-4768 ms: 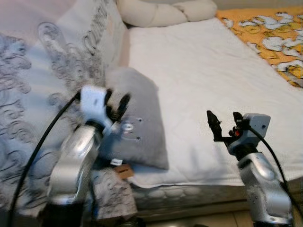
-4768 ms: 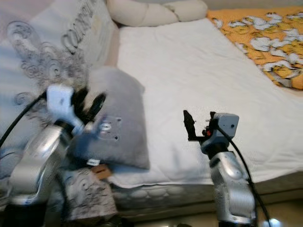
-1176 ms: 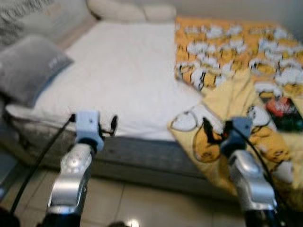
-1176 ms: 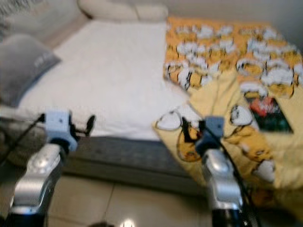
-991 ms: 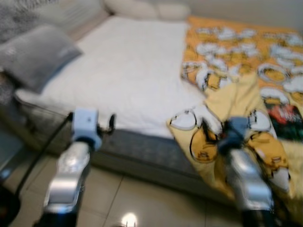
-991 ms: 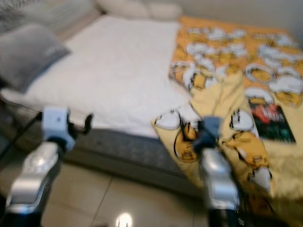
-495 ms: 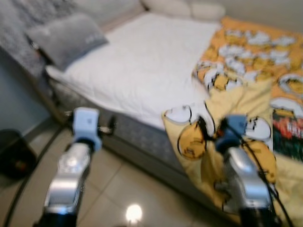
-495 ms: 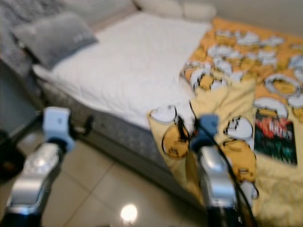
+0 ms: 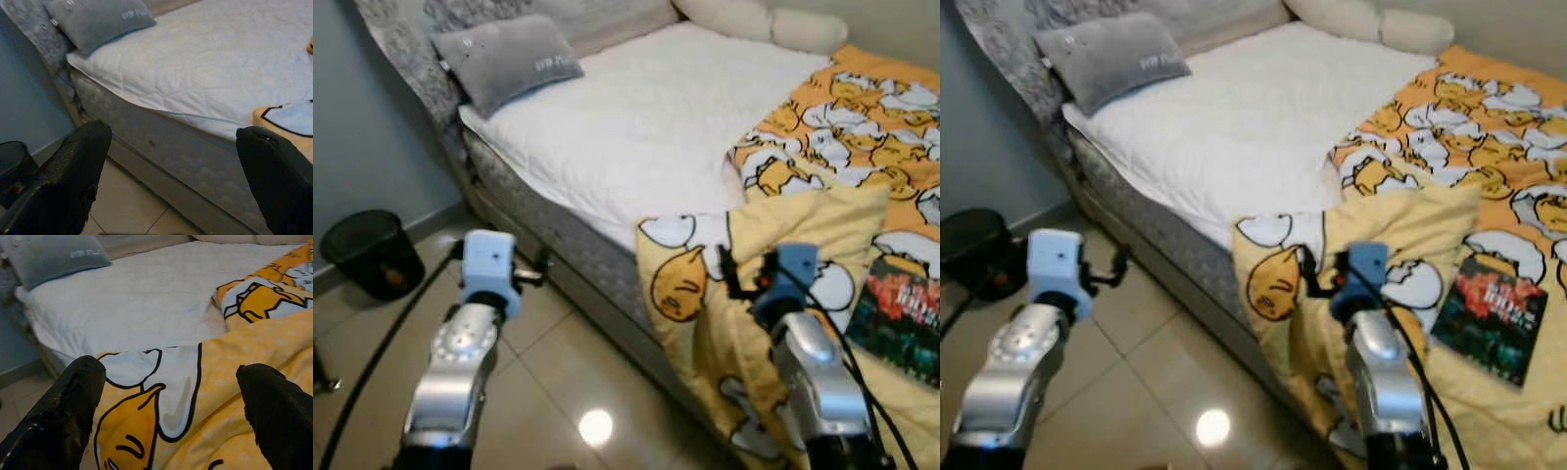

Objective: Clean up the room

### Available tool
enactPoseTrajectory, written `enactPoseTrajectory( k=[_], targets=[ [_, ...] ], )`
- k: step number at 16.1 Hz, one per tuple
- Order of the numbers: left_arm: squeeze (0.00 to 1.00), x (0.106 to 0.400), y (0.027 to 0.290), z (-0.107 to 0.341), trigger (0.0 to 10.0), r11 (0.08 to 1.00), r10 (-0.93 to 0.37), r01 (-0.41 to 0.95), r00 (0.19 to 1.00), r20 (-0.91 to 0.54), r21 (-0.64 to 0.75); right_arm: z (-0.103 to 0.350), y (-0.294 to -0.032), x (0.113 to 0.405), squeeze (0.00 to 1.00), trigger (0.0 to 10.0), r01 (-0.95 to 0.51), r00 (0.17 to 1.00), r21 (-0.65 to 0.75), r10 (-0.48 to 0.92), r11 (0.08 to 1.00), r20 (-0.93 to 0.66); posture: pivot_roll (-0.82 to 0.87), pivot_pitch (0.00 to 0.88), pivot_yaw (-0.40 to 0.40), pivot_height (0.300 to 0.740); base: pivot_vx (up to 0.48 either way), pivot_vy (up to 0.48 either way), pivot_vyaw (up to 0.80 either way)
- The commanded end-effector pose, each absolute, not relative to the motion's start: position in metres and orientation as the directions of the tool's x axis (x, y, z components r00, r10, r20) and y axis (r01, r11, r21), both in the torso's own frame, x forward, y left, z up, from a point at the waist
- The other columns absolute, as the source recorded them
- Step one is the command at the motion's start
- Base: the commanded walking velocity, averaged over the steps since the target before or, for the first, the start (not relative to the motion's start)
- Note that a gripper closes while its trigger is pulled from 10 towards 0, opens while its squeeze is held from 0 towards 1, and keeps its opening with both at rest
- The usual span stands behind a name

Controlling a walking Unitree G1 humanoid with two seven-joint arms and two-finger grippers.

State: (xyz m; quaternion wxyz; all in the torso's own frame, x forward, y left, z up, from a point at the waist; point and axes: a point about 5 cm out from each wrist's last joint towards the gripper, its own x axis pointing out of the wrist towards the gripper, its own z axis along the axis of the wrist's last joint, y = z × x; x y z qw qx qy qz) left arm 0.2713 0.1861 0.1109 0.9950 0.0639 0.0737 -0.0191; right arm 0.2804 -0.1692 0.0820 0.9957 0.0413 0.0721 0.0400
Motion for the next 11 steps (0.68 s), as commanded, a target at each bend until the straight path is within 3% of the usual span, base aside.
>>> enactPoseTrajectory(
  k=[1, 9, 11],
  targets=[
    [1.0, 0.2727, 0.1793, 0.1135, 10.0, 0.989, -0.054, 0.072, 0.988, -0.141, 0.126, 0.0826, -0.1786, 0.2795, 1.0, 10.0, -0.047, 0.987, 0.076, 0.058, 0.996, -0.147, 0.01, 0.0, 0.041, 0.74, 0.0, -0.48, 0.0],
    [1.0, 0.272, 0.178, 0.1128, 10.0, 0.988, -0.063, 0.083, 0.987, -0.148, 0.131, 0.078, -0.1746, 0.2767, 1.0, 10.0, -0.061, 0.984, 0.085, 0.075, 0.994, -0.164, 0.01, 0.0, 0.044, 0.74, 0.0, -0.48, 0.0],
    [1.0, 0.2708, 0.1753, 0.1131, 10.0, 0.987, -0.089, 0.107, 0.985, -0.146, 0.122, 0.0796, -0.1723, 0.2755, 1.0, 10.0, -0.095, 0.981, 0.096, 0.109, 0.991, -0.161, 0.01, 0.0, 0.045, 0.74, 0.0, -0.193, 0.0]
  ],
)
